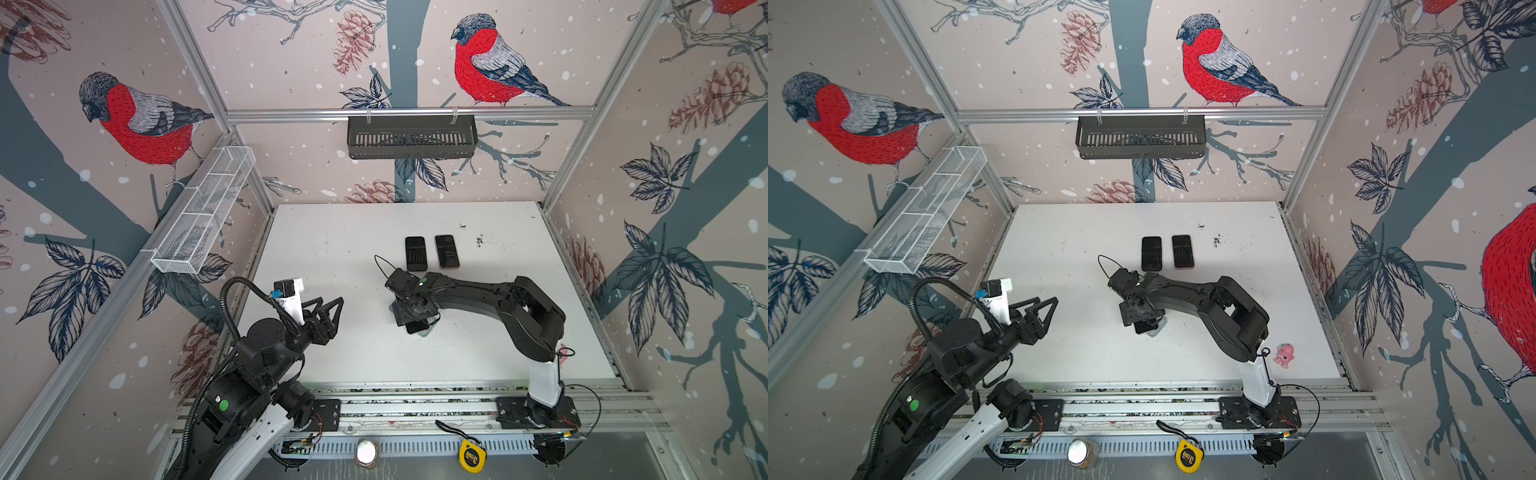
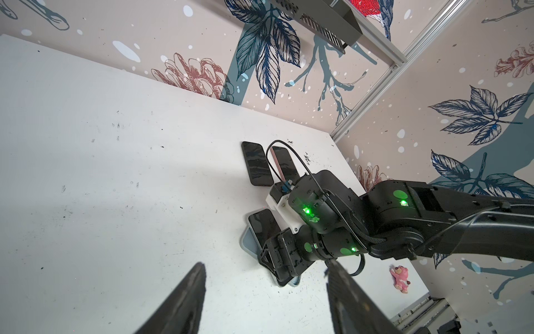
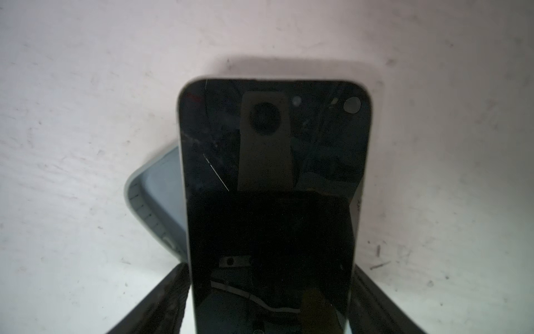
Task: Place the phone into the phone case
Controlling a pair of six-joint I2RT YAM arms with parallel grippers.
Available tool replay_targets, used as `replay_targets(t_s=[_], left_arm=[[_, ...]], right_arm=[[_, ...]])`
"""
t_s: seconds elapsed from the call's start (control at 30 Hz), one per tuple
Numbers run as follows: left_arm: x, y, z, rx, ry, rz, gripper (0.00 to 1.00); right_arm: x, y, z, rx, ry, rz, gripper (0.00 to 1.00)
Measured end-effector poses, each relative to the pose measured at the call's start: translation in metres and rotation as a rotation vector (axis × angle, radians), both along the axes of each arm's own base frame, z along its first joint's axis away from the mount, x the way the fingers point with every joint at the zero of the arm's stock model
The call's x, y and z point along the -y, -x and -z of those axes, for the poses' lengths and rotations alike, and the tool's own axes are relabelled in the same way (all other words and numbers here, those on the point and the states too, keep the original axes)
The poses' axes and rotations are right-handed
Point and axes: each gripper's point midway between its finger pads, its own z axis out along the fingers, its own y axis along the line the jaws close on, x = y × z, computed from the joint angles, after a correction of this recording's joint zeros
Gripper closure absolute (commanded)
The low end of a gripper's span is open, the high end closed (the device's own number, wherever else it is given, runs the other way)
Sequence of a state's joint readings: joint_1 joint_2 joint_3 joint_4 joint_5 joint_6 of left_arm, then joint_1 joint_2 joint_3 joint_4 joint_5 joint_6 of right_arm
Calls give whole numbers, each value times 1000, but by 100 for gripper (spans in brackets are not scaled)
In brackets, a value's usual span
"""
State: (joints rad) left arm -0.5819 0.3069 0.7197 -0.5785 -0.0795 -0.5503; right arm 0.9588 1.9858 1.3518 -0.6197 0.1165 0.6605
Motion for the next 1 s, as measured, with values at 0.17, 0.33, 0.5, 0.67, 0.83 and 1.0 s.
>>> replay_targets(t_s=[0.17,0.33,0.5,0.67,0.83,1.0], left_arm=[[0,0,0,0,0,0,33],[0,0,0,-1,-1,0,33],[2,-3,4,-18,-11,1,32],[13,-11,14,-82,-39,25,31],[50,-24,45,-236,-8,128,29],[94,-29,77,-409,56,288,30]], right_arm=[[-1,0,1,-5,-2,13,26],[-2,0,-6,7,-15,11,30],[-1,-7,-41,83,-51,-14,32],[7,-1,-78,171,-90,-102,33],[16,18,-103,242,-160,-204,34],[3,50,-124,274,-258,-363,35]])
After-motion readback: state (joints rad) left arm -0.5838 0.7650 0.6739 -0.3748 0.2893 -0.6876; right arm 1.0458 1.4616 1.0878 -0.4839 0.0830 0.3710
